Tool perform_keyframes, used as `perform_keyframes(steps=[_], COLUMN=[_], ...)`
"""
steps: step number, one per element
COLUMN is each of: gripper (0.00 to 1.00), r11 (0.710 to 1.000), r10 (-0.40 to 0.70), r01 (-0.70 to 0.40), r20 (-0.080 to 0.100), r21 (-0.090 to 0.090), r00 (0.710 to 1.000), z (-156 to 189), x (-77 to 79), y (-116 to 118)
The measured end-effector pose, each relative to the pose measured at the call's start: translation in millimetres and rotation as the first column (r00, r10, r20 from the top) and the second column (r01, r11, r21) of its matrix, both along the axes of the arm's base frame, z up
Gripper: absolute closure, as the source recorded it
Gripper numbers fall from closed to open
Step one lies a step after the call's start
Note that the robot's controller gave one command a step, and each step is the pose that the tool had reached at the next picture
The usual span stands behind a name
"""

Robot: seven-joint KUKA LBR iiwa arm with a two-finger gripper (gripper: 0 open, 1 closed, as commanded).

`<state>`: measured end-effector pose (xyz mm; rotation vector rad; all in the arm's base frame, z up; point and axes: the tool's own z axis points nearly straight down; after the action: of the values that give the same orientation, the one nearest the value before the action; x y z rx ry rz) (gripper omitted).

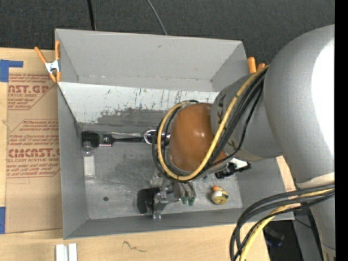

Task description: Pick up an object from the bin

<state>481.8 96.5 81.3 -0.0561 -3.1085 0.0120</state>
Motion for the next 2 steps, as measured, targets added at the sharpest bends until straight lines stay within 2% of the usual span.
perform_keyframes(steps=[1, 2], gripper=[1.00, 1.00], r11=[1.000, 0.998], r10=[0.000, -0.055], r01=[0.000, 0.055], r20=[0.000, 0.030], r21=[0.000, 0.007], r00=[1.000, 0.998], z=[0.0, 74.9], x=[0.0, 1.8], y=[0.0, -19.6])
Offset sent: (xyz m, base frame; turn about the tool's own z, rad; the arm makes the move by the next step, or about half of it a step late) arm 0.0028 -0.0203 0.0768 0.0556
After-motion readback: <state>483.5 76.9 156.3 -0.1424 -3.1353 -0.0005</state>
